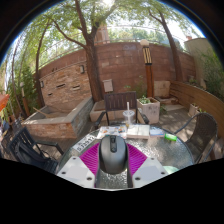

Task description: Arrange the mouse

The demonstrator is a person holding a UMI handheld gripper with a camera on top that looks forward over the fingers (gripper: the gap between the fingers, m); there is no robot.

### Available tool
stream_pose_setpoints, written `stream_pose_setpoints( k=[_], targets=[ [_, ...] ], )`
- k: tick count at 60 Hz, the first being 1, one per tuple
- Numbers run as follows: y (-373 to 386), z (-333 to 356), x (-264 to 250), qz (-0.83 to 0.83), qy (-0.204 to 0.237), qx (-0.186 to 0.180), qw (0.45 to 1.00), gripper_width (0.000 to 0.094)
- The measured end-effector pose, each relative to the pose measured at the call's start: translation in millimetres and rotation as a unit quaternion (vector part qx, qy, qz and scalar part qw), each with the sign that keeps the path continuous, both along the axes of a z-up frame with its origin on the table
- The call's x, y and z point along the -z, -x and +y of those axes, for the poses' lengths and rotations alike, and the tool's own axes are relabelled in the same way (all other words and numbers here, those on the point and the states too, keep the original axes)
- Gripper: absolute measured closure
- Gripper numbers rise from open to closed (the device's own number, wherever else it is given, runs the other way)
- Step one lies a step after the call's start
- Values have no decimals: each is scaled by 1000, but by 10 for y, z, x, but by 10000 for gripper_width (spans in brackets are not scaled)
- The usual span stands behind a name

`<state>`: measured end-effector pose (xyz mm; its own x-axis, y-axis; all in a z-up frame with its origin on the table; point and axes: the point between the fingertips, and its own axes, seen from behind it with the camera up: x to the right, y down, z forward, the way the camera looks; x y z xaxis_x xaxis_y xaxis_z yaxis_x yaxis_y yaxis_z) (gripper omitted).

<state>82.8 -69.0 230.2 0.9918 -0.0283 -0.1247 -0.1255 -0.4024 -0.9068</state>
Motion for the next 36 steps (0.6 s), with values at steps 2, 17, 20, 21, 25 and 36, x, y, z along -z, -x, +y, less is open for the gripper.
stream_pose_setpoints(
  k=[2, 17, 20, 21, 25, 36],
  targets=[
    [-378, -86, 155, -7, 14, 18, 1000, 569],
    [-1916, -718, 1979, -67, 173, 59, 981, 565],
    [-1973, -823, 2246, -58, 190, 56, 978, 544],
    [-1984, -836, 2301, -54, 194, 56, 978, 528],
    [-1986, -891, 2449, -45, 206, 48, 976, 449],
    [-1926, -978, 2057, -61, 183, 42, 980, 113]
  ],
)
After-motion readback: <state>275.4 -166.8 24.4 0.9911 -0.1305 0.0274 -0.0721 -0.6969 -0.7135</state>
